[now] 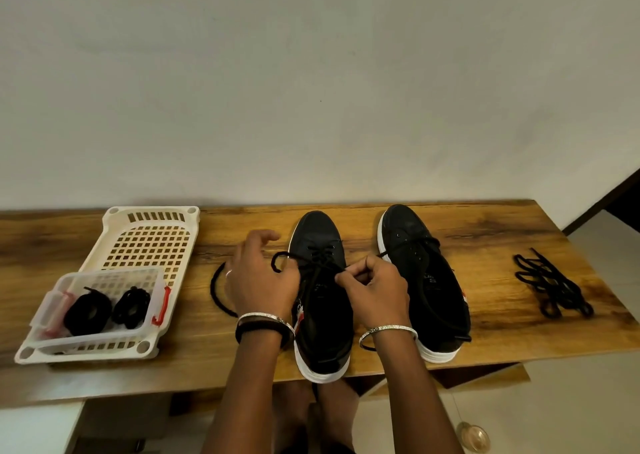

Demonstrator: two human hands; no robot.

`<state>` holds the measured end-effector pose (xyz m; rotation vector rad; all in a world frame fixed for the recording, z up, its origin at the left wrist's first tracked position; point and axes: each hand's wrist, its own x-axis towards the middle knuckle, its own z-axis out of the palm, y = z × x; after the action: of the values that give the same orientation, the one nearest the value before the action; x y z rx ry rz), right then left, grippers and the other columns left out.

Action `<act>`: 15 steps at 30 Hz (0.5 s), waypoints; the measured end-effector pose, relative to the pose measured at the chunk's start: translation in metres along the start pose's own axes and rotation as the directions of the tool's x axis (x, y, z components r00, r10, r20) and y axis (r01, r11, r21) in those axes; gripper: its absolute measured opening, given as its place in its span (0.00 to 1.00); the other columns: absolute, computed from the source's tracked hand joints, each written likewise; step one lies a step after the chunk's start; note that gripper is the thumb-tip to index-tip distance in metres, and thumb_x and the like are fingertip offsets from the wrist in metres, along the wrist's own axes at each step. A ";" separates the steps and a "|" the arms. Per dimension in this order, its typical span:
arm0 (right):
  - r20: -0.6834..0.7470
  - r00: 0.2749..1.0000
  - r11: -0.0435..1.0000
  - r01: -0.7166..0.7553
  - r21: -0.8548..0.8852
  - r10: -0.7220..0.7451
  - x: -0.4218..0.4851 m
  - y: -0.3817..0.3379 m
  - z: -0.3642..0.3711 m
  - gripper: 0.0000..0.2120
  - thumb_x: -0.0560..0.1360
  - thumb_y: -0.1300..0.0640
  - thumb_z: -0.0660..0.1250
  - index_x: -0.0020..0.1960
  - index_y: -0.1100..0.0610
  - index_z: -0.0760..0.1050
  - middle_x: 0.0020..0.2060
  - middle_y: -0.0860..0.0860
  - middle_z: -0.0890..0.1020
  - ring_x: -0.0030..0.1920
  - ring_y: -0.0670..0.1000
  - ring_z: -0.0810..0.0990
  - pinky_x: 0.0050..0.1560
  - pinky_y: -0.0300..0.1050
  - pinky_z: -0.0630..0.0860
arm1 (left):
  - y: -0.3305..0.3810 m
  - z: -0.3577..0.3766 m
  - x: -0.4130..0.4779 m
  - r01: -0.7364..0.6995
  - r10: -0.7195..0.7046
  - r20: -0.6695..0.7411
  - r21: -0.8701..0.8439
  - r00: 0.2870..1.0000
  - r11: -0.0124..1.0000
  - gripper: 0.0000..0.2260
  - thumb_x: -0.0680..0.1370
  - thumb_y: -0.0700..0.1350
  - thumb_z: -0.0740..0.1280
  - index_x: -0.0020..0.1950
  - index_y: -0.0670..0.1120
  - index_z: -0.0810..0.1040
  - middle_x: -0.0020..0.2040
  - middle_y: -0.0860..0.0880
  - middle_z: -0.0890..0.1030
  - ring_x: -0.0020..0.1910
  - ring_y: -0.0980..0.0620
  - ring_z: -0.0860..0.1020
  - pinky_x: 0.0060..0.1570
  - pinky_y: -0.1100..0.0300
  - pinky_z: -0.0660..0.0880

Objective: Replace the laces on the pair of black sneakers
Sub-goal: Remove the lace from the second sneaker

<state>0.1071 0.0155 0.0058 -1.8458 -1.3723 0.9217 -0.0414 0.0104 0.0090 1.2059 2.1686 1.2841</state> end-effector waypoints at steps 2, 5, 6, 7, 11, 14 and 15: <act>0.002 1.000 1.000 0.004 -0.014 -0.004 0.001 0.000 0.000 0.06 0.71 0.54 0.75 0.38 0.50 0.79 0.34 0.44 0.82 0.37 0.42 0.80 0.36 0.38 0.71 | 0.008 0.003 -0.006 -0.216 0.201 0.146 0.093 0.969 0.972 0.12 0.70 0.45 0.72 0.50 0.59 0.79 0.54 0.58 0.78 0.59 0.51 0.72 0.58 0.47 0.71; 0.003 1.000 1.000 0.008 -0.027 -0.008 0.001 0.000 0.000 0.05 0.71 0.54 0.75 0.39 0.50 0.79 0.35 0.44 0.82 0.37 0.42 0.80 0.37 0.39 0.72 | 0.011 0.012 -0.016 -0.348 0.240 0.332 0.317 0.912 0.882 0.08 0.73 0.51 0.72 0.50 0.60 0.78 0.58 0.61 0.74 0.65 0.54 0.66 0.63 0.50 0.60; 0.003 1.000 1.000 0.009 -0.024 -0.009 0.001 0.000 0.000 0.05 0.71 0.54 0.75 0.39 0.50 0.79 0.35 0.44 0.82 0.37 0.42 0.80 0.37 0.39 0.73 | 0.011 0.014 -0.017 -0.366 0.244 0.342 0.359 0.907 0.859 0.07 0.74 0.52 0.71 0.51 0.60 0.78 0.58 0.61 0.73 0.66 0.55 0.65 0.63 0.52 0.59; 0.003 1.000 1.000 0.012 -0.022 -0.012 0.002 0.000 -0.001 0.05 0.71 0.54 0.75 0.39 0.50 0.79 0.35 0.44 0.82 0.37 0.42 0.80 0.37 0.38 0.73 | 0.012 0.015 -0.019 -0.379 0.253 0.338 0.388 0.907 0.840 0.06 0.76 0.52 0.70 0.52 0.60 0.78 0.59 0.60 0.73 0.65 0.55 0.65 0.63 0.53 0.59; 0.010 1.000 1.000 0.024 -0.020 -0.024 0.002 0.000 -0.001 0.05 0.71 0.54 0.75 0.39 0.50 0.80 0.34 0.44 0.82 0.37 0.42 0.80 0.36 0.38 0.72 | 0.013 0.019 -0.020 -0.313 0.225 0.271 0.346 0.936 0.884 0.01 0.76 0.53 0.69 0.47 0.59 0.78 0.53 0.61 0.76 0.61 0.56 0.69 0.62 0.52 0.60; 0.006 1.000 0.999 0.031 -0.028 -0.030 0.002 0.000 -0.001 0.05 0.71 0.54 0.75 0.38 0.50 0.80 0.35 0.45 0.82 0.37 0.42 0.80 0.38 0.39 0.73 | 0.011 0.023 -0.019 -0.099 0.091 0.193 0.031 0.977 0.995 0.04 0.75 0.48 0.72 0.42 0.56 0.79 0.43 0.61 0.80 0.51 0.57 0.78 0.55 0.53 0.71; 0.007 1.000 0.999 0.029 -0.026 -0.029 0.002 0.001 -0.001 0.06 0.71 0.55 0.75 0.38 0.50 0.79 0.35 0.45 0.82 0.37 0.42 0.80 0.38 0.39 0.74 | 0.010 0.022 -0.016 0.064 -0.039 0.165 -0.145 0.985 0.987 0.03 0.76 0.46 0.72 0.43 0.54 0.80 0.43 0.58 0.82 0.49 0.55 0.80 0.51 0.54 0.74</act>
<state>0.1087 0.0170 0.0056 -1.8391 -1.4171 0.9001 -0.0131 0.0121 0.0040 1.1443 1.9396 1.2571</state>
